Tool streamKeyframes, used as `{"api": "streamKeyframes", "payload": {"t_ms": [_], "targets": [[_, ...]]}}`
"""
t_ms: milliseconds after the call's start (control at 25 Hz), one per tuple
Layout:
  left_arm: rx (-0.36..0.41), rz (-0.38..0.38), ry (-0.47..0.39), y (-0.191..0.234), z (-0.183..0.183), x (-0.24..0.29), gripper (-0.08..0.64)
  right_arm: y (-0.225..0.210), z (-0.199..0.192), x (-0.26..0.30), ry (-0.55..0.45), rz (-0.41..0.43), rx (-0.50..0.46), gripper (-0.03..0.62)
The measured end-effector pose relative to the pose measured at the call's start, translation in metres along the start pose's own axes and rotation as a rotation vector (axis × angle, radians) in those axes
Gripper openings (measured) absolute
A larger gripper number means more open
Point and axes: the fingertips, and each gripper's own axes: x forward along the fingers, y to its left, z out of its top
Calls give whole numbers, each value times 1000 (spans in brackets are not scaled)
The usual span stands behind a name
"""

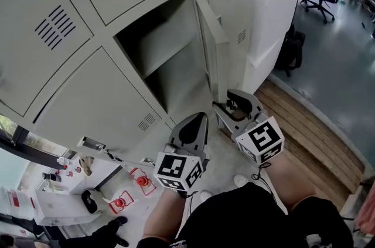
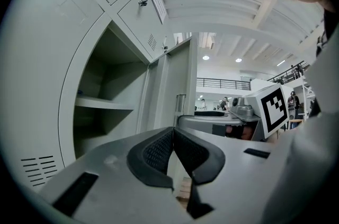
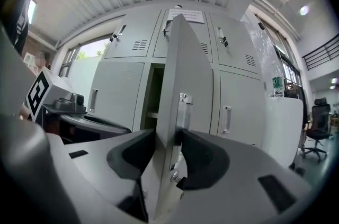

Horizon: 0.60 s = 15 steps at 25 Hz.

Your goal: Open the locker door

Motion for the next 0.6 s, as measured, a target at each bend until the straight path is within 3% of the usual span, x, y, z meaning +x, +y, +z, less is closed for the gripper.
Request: {"api": "streamKeyframes", "payload": {"t_ms": [600], "targets": [[32, -96, 23, 0, -2, -19, 17, -9, -4, -4, 11, -117, 80, 199]]}}
